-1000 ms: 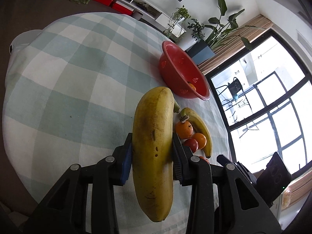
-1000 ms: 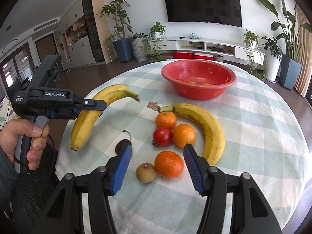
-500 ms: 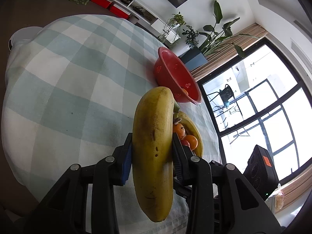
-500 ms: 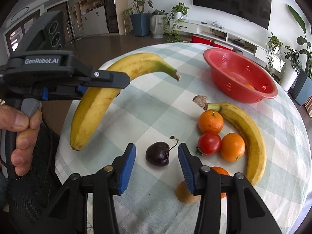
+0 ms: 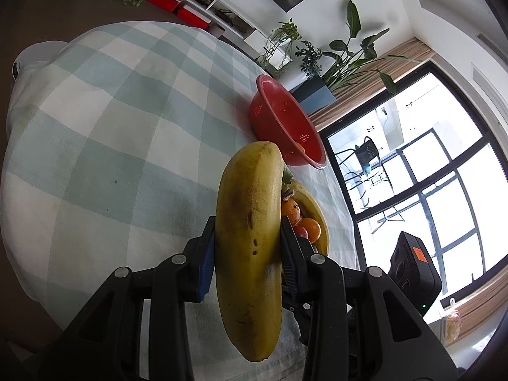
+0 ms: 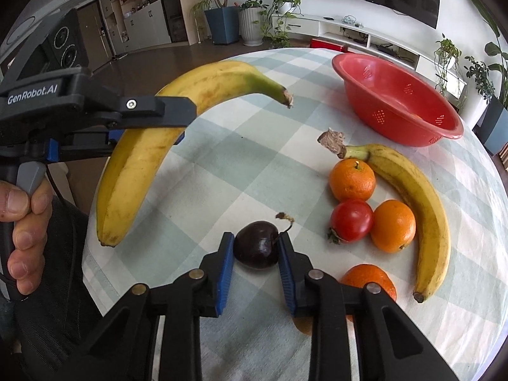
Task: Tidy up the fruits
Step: 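Grasp the dark purple plum with the right tool while left tool holds the banana, then carry banana in left tool and plum in right tool into the red bowl, release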
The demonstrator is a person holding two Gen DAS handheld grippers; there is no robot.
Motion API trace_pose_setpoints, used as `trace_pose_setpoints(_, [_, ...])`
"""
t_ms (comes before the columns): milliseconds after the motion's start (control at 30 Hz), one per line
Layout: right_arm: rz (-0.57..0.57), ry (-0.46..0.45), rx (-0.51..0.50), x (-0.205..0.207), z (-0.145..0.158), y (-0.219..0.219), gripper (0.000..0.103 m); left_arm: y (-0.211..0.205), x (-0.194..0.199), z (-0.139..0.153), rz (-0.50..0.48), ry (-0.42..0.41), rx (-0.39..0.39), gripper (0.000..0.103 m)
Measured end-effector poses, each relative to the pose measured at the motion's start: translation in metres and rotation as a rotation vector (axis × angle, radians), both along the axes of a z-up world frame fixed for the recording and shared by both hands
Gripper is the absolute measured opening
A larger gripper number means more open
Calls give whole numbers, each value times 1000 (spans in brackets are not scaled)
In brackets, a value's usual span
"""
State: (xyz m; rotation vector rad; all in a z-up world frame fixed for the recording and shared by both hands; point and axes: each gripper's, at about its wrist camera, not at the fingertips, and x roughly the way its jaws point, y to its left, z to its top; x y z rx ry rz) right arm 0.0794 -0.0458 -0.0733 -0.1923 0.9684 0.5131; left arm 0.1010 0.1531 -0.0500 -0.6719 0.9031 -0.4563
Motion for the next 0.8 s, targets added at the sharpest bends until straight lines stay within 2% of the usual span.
trace_pose_setpoints(300, [-57,-35,145,-8,30,-40,30,-5,3,7,-16,-19,-17,33])
trace_pose_setpoints(467, [-157,-78,222,10,57,-90,30,-16,19,33,-40,-59,6,33])
trace_pose_setpoints(633, [-242,-136,254,44,89,-133,30,-41,59,73,-90,-124,79,33])
trace_pose_setpoints(800, [-253,-177,244,92,114,-144,30,-73,119,99,-143,-144,136,33])
